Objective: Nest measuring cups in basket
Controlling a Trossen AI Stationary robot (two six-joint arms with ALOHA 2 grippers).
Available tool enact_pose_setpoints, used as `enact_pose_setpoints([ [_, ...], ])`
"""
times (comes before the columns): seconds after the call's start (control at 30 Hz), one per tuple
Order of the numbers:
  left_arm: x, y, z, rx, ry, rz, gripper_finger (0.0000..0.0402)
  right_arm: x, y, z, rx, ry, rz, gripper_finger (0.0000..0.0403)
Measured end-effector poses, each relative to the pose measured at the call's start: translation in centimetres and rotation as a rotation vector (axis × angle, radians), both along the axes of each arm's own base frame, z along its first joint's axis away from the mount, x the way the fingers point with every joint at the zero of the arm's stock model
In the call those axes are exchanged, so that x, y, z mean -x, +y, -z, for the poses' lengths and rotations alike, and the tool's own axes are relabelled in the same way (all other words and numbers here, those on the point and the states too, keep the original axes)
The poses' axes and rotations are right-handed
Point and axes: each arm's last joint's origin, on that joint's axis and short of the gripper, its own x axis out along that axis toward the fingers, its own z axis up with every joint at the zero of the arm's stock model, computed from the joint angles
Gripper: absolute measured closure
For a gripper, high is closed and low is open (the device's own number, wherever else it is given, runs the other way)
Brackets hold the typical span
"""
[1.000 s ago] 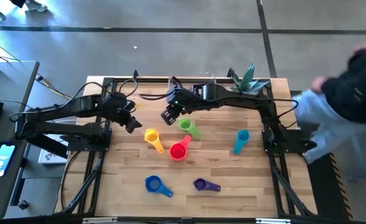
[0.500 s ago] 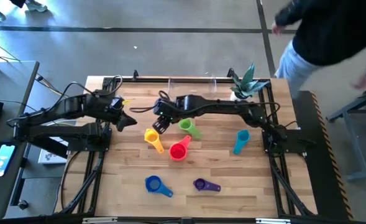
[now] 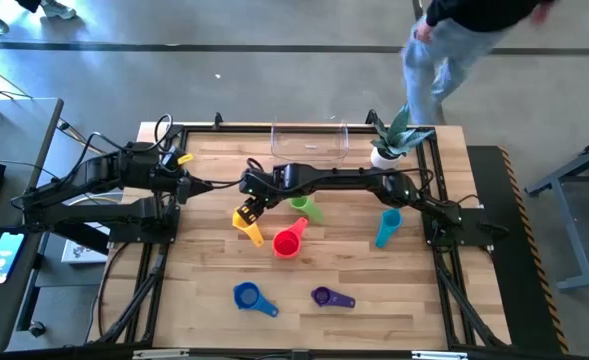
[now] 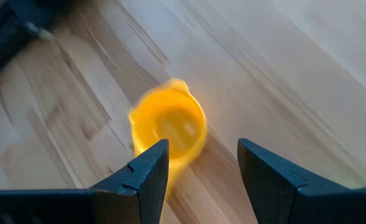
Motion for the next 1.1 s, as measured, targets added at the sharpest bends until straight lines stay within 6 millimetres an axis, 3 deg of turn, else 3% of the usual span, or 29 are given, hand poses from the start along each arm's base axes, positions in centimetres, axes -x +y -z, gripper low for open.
enact_pose_setpoints([
  [0.57, 0.1, 0.0, 0.0, -0.001, 0.000, 0.000, 0.0312, -1.8, 0.1, 4.5, -0.016, 0.006, 0.019, 0.0220],
  [1.1, 0.2, 0.0, 0.1, -0.002, 0.006, -0.002, 0.0312, -2.1, 0.0, 6.9, -0.008, 0.048, 0.019, 0.0224],
])
